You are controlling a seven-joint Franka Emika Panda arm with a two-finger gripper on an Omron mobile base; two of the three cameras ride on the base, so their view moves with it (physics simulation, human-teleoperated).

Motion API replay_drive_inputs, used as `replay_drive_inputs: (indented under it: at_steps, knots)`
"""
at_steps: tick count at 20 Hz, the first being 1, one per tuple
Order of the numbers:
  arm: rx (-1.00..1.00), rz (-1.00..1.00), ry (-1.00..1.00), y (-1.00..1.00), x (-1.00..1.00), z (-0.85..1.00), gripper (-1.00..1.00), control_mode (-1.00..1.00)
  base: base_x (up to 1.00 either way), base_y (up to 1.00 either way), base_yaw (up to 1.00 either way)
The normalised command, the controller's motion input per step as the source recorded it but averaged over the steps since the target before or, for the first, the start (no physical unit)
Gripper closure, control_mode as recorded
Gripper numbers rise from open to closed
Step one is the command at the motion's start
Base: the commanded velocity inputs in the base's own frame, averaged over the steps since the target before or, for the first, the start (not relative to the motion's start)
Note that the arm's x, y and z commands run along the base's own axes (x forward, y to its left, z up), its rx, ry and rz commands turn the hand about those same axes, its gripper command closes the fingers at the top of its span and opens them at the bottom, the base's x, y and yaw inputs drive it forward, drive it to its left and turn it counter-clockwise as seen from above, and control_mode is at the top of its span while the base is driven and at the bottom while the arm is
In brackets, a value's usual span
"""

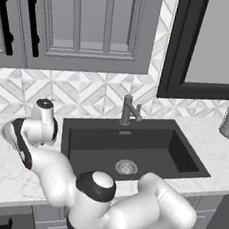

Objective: Put the colander in the sink, put the kiwi in the colander, and turn on the sink faucet and pour water over the colander.

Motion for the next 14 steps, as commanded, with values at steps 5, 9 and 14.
replay_drive_inputs:
  at_steps: [5,9,14]
  knots:
    - [0.03,-0.03,-0.07,-0.28,-0.16,0.43,-1.0,-1.0,0.0,0.0,0.0]
    - [0.06,-0.05,-0.04,-0.26,-0.02,0.36,-1.0,-1.0,0.0,0.0,0.0]
    - [0.0,-0.01,0.0,0.0,0.0,-0.11,-1.0,-1.0,0.0,0.0,0.0]
